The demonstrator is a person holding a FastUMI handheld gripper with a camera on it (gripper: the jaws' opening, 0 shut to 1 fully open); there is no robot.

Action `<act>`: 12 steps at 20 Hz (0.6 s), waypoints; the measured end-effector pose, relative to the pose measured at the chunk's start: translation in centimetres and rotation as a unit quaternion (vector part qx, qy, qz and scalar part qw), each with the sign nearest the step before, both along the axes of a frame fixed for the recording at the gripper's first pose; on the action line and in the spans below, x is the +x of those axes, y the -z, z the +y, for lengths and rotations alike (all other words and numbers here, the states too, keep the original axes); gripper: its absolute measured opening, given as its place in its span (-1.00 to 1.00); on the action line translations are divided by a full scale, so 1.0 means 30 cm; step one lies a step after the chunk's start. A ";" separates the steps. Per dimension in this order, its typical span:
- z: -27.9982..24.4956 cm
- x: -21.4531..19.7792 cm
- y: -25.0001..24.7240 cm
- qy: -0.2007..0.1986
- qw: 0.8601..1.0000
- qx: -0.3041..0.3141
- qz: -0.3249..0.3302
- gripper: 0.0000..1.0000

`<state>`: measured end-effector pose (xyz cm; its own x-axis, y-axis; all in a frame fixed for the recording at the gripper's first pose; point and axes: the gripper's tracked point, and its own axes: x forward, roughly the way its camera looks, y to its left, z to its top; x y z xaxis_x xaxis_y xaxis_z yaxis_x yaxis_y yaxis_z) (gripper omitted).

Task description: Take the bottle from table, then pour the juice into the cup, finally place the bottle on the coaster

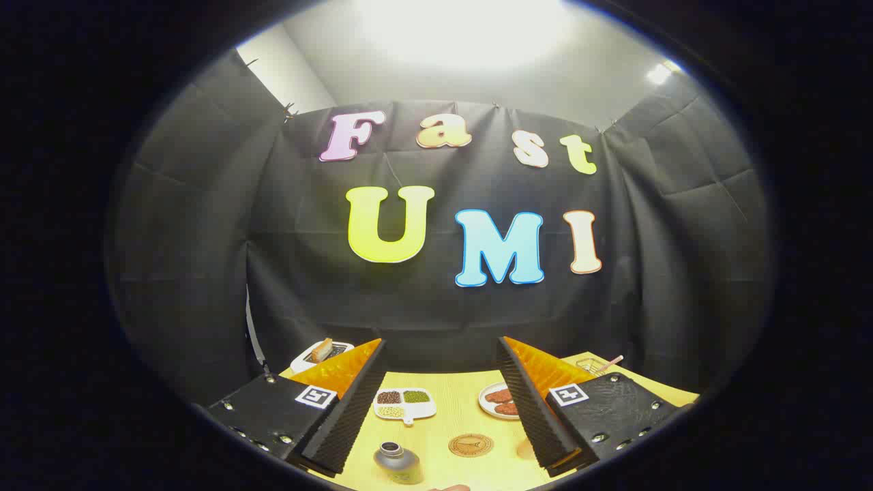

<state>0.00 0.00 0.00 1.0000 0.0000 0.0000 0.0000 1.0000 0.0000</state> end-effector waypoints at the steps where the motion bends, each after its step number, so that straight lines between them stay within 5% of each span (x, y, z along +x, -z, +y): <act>1: 0.005 0.000 -0.006 -0.001 1.000 -0.003 -0.001 0.96; 12: 0.036 0.004 -0.042 -0.005 1.000 0.002 0.009 0.96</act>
